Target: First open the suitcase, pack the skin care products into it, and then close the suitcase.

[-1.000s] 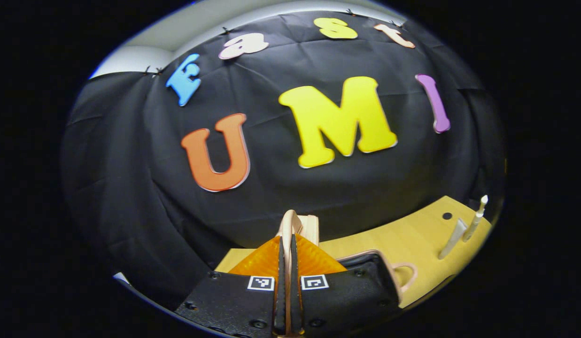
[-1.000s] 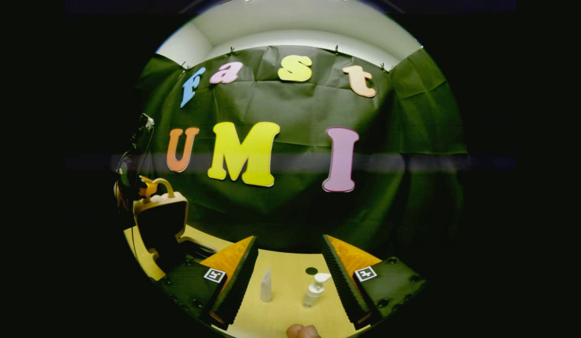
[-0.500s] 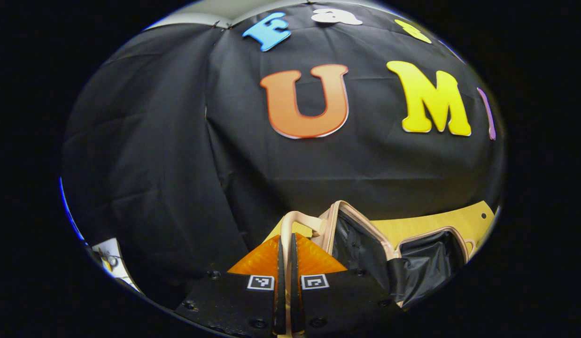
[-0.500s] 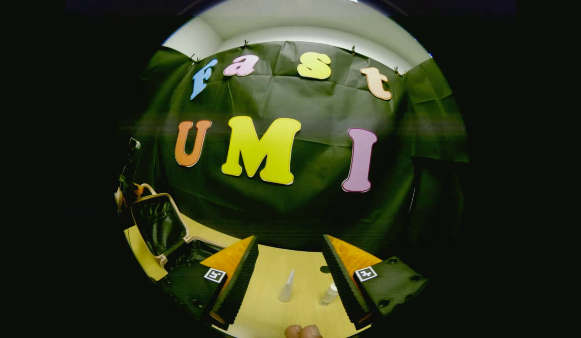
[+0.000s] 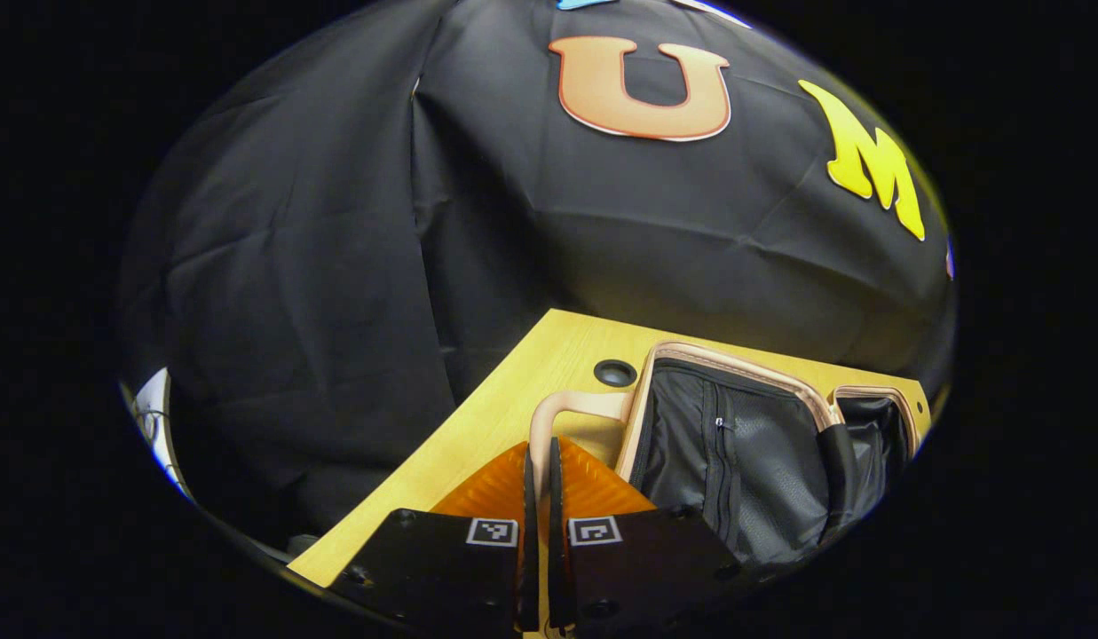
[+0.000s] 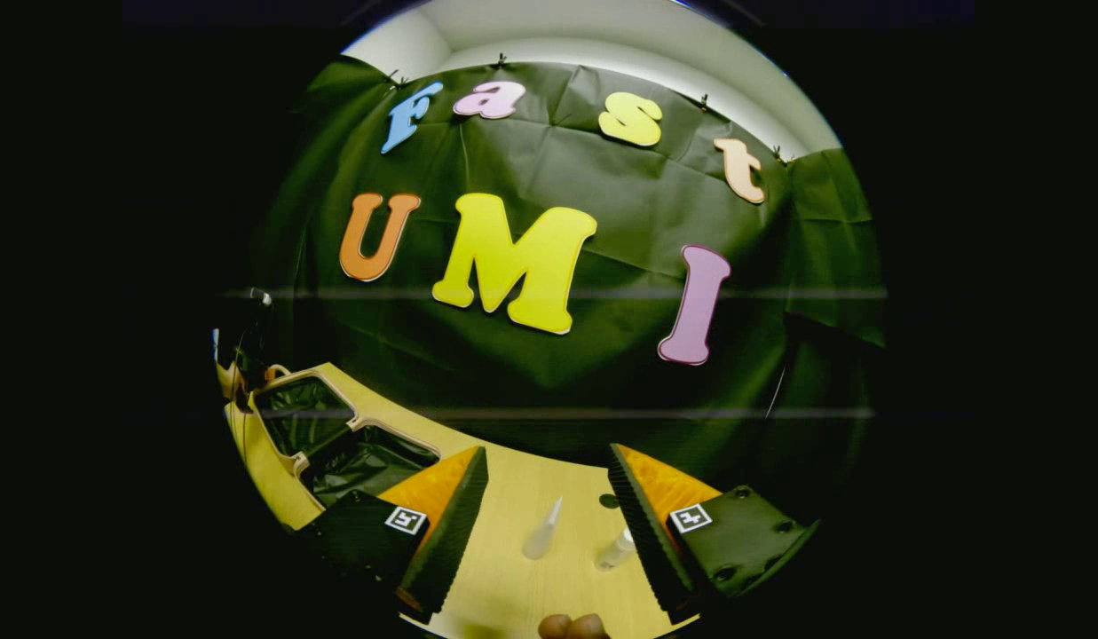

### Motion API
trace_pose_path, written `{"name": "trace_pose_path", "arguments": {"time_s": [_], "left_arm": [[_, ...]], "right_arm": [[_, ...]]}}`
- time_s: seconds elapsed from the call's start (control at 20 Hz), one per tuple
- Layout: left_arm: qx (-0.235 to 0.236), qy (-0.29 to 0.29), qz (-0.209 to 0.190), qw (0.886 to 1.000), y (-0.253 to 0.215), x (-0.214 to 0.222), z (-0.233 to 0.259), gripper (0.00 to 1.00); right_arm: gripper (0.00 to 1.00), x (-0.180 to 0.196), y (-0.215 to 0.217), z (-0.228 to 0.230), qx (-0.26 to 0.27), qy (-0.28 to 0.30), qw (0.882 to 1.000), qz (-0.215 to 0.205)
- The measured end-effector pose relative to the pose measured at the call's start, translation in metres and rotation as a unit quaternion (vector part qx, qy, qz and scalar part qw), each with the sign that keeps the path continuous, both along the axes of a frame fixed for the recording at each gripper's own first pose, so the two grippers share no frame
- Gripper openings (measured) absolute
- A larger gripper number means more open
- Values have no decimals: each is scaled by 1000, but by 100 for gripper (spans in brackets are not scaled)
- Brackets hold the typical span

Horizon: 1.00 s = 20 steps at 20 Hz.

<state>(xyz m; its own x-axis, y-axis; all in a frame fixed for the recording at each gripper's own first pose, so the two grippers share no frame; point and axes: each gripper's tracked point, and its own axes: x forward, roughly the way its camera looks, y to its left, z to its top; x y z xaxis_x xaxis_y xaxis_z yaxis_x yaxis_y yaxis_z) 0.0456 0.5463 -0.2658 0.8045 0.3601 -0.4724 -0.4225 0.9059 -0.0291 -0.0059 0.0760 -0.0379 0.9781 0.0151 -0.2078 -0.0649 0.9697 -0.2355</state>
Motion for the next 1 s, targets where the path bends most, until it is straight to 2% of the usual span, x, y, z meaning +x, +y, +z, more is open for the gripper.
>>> {"name": "trace_pose_path", "arguments": {"time_s": [0.15, 0.25, 0.35, 0.4, 0.45, 0.5, 0.55, 0.6, 0.65, 0.7, 0.75, 0.8, 1.0], "left_arm": [[-19, 15, 6, 1000, 2, 1, -21, 9], [-26, 10, 7, 1000, 2, 2, -21, 14], [-22, 21, 6, 1000, 3, -4, -20, 22], [-20, 17, 8, 1000, 0, -6, -11, 33], [-23, 9, 10, 1000, -8, -7, 3, 38], [-20, -10, 16, 1000, -16, -8, 22, 39], [-18, -31, 14, 999, -29, -9, 45, 46], [-10, -53, 14, 998, -43, -11, 70, 80], [3, -70, 10, 997, -58, -14, 94, 71], [23, -89, 5, 996, -76, -19, 119, 90], [44, -108, 1, 993, -93, -22, 144, 87], [57, -127, -10, 990, -117, -23, 166, 95], [91, -164, -66, 980, -233, -42, 225, 95]], "right_arm": [[82, 2, 1, -3, -4, 7, 1000, 0], [81, 3, -4, 1, -2, 4, 1000, -5], [81, 4, -10, -2, 5, 6, 1000, -12], [81, 4, -12, -3, 11, 8, 1000, -14], [81, 6, -13, -6, 16, 11, 1000, -16], [80, 6, -14, -9, 22, 15, 999, -17], [80, 5, -15, -11, 32, 17, 999, -16], [81, 4, -15, -9, 39, 15, 999, -13], [81, 4, -17, -9, 45, 12, 999, -9], [81, 3, -19, -9, 49, 9, 999, -5], [81, 2, -21, -9, 53, 6, 999, -1], [81, 2, -24, -10, 60, 6, 998, 5], [81, -2, -57, -18, 73, 5, 997, 6]]}}
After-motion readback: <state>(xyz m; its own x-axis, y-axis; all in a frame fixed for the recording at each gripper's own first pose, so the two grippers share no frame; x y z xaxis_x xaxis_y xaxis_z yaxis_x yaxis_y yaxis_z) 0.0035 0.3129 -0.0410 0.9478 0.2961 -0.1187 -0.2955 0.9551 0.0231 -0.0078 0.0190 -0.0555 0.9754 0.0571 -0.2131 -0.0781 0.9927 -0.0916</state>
